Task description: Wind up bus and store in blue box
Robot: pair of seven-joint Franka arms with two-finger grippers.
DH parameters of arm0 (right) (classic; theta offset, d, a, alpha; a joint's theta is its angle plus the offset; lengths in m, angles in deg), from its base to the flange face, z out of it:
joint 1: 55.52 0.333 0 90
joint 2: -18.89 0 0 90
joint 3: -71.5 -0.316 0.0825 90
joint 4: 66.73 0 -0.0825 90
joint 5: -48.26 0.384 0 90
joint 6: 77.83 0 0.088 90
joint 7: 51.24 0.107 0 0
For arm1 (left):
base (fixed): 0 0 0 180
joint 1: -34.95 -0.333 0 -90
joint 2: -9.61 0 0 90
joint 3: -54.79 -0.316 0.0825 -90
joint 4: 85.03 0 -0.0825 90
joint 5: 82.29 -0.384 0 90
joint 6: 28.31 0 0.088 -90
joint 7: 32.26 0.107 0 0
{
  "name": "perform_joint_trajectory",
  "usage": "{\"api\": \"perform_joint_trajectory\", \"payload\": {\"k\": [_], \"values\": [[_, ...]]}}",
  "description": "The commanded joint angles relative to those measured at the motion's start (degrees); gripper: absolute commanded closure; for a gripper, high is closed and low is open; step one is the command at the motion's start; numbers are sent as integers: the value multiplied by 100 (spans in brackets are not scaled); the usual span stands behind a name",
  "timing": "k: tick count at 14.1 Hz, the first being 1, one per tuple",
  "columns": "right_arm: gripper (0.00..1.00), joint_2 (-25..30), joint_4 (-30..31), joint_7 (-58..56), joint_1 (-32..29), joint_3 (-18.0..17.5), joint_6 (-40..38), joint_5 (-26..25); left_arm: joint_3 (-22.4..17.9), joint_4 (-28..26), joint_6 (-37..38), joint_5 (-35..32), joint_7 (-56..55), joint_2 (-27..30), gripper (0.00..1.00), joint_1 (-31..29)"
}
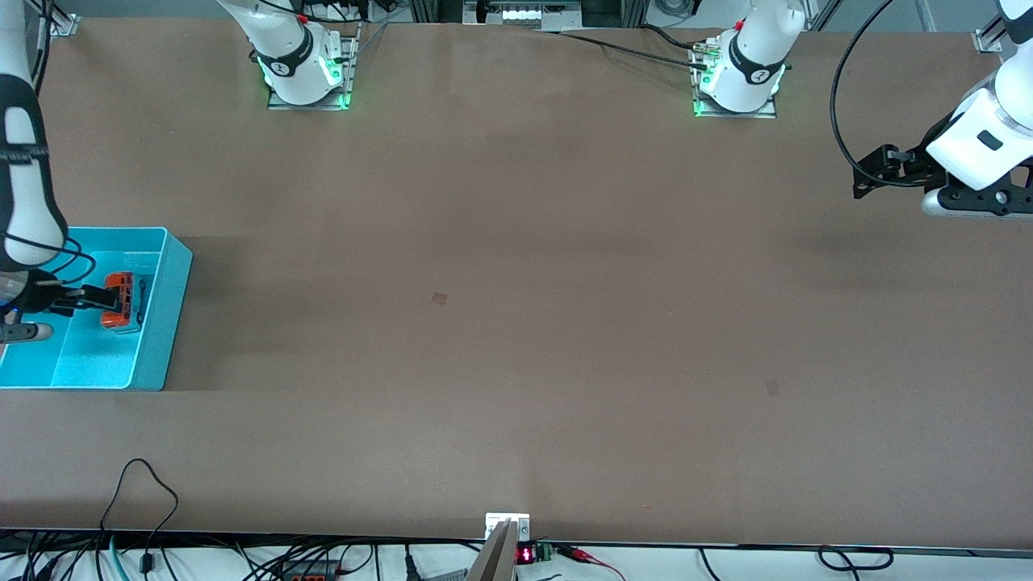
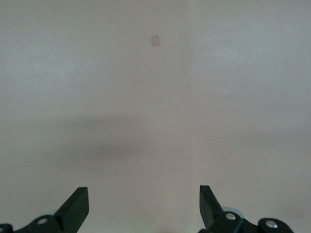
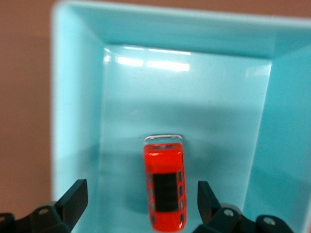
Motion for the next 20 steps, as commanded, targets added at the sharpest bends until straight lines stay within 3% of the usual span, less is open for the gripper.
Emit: {"api": "perform_joint_trajectory", "payload": {"k": [1,6,10,13,20], "values": [[0,709,-326,16,140,-124,-1096,-300,13,185,129,-2,97,-89,0,-28],[0,1228,-1250,349,464,-704,-2522,-617,13,185,129,7,97,-89,0,-28],[0,1869,-1383,1850,1160,-678,-3630,-864,22,185,129,7,97,-89,0,-28],[0,2134,-1348,2238,1292,-670,-3860,-829,22,185,129,7,97,-89,0,-28],[0,2152,-1339,2293,1433,-626,-3922,-802,22,185,129,7,97,-89,0,-28]]}}
